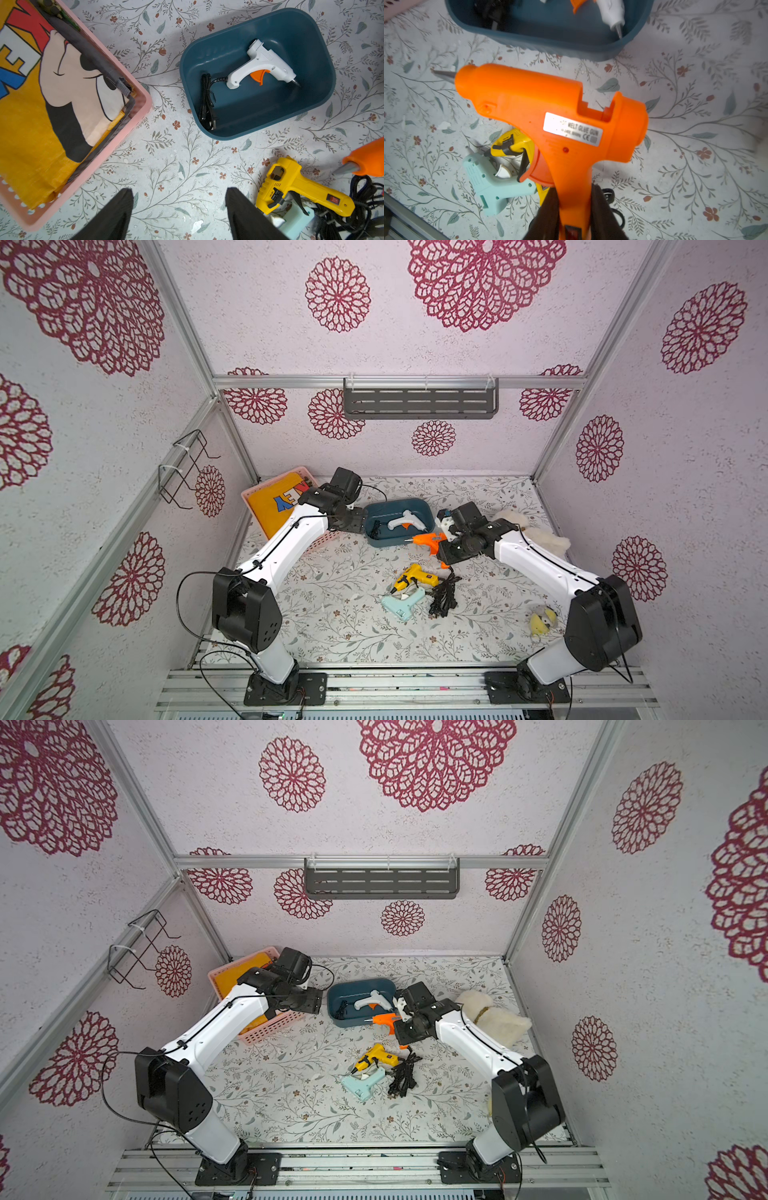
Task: Put the hot melt glue gun into the storage box
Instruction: Pick up the hot melt adhesive gun from the center of the board.
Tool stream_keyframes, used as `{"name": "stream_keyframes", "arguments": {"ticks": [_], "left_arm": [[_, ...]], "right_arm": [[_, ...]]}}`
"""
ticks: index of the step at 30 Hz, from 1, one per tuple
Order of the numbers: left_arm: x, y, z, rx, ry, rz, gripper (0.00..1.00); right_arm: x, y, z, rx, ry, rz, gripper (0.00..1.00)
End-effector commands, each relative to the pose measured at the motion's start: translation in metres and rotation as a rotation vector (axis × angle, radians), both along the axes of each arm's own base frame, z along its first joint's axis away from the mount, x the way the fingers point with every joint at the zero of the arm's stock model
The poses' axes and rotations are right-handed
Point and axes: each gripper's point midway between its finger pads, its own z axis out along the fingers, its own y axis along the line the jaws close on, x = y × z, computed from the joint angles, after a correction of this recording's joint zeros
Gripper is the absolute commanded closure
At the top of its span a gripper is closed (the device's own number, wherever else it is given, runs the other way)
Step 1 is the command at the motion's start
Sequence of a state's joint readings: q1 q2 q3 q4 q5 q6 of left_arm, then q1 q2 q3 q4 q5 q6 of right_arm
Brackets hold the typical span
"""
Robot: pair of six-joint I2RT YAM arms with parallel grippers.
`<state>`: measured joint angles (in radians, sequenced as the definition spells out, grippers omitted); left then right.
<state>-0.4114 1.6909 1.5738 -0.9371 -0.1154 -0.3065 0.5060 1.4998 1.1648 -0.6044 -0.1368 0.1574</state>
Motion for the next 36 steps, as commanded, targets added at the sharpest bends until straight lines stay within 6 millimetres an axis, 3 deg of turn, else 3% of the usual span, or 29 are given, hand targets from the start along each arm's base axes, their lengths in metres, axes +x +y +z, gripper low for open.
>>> {"name": "stream_keyframes", "arguments": {"ticks": [1, 9, 14, 19, 24, 29, 32, 36], "left_arm": [[0.004, -0.021, 0.005, -0.134, -0.018, 0.002, 0.23], [0.008, -0.087, 0.042, -0.601, -0.104, -0.136, 0.22], [0.017, -0.099, 0.051, -0.884, -0.072, -0.118, 0.22], [0.021, -0.112, 0.061, -1.068, -0.025, -0.139, 0.23], [0.015, -0.132, 0.055, -1.143, 0.109, -0.201, 0.26], [-0.007, -0.148, 0.041, -1.157, 0.272, -0.253, 0.28], [-0.016, -0.149, 0.034, -1.154, 0.326, -0.251, 0.29], [-0.022, -0.150, 0.039, -1.176, 0.349, -0.254, 0.29]], "right_arm": [[0.009, 0.014, 0.032, 0.140, -0.101, 0.001, 0.91], [-0.010, 0.053, 0.053, 0.363, -0.128, 0.213, 0.90], [-0.025, 0.067, 0.078, 0.529, -0.152, 0.322, 0.91], [-0.032, 0.072, 0.084, 0.584, -0.160, 0.375, 0.92], [-0.035, 0.076, 0.086, 0.620, -0.153, 0.415, 0.93], [-0.032, 0.076, 0.087, 0.632, -0.176, 0.426, 0.93], [-0.028, 0.075, 0.092, 0.649, -0.239, 0.424, 0.93], [-0.020, 0.070, 0.083, 0.599, -0.283, 0.404, 0.94]]}}
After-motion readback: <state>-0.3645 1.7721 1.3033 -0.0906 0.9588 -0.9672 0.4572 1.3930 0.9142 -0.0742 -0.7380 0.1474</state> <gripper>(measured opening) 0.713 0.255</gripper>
